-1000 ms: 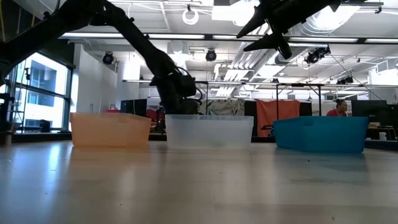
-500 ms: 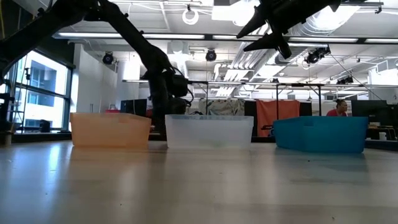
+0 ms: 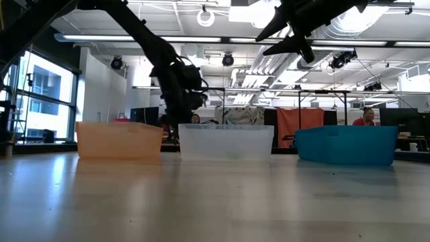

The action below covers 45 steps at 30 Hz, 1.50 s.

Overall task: Sort Halloween decoration
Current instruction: Put the green spider toy into the transparent bin

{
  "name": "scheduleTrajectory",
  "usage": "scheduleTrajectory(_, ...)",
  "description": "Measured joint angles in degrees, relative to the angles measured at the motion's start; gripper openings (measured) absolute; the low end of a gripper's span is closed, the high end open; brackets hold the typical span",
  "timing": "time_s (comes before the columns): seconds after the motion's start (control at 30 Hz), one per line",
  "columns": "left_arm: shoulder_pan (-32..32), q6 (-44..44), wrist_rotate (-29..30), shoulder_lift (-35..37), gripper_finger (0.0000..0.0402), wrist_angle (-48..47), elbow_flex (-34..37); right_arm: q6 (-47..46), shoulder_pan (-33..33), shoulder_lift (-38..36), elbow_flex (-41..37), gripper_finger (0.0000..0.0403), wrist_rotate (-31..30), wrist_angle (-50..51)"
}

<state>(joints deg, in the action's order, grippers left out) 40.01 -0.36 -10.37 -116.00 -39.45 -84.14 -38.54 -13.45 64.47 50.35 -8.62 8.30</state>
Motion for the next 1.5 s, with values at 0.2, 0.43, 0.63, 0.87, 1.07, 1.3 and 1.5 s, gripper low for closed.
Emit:
scheduleTrajectory(0.2, -0.8, 2.5, 2.2, -0.8, 0.0028, -0.2, 0.0, 0.0, 0.0, 0.0, 0.0, 0.0179, 0.0, 0.0)
scheduleTrajectory(0.43, -0.8, 3.7, 2.6, -0.7, 0.0129, -1.7, 0.0, 0.0, 0.0, 0.0, 0.0, 0.0179, 0.0, 0.0)
scheduleTrajectory(0.63, -1.8, 3.7, 2.8, -0.8, 0.0195, -0.9, 0.0, 0.0, 0.0, 0.1, 0.0, 0.0179, -0.9, 0.0)
scheduleTrajectory(0.87, -3.0, 3.6, 4.1, -4.1, 0.0205, -0.9, 0.0, 0.0, 0.0, 0.1, 0.0, 0.0179, -1.5, 0.0)
scheduleTrajectory(1.07, -3.5, 4.9, 6.2, -4.9, 0.0201, -0.4, -0.1, 0.0, 0.0, 0.1, 0.0, 0.0179, -1.6, 0.1)
scheduleTrajectory(1.3, -2.8, 5.2, 8.3, -4.8, 0.0051, -0.3, -0.1, 0.0, 0.0, 0.1, 0.0, 0.0179, -1.6, 0.3)
scheduleTrajectory(1.5, -0.6, 5.6, 6.0, -2.6, 0.0005, -0.3, 0.0, 1.0, 0.0, 0.1, 0.0, 0.0179, -1.6, 0.5)
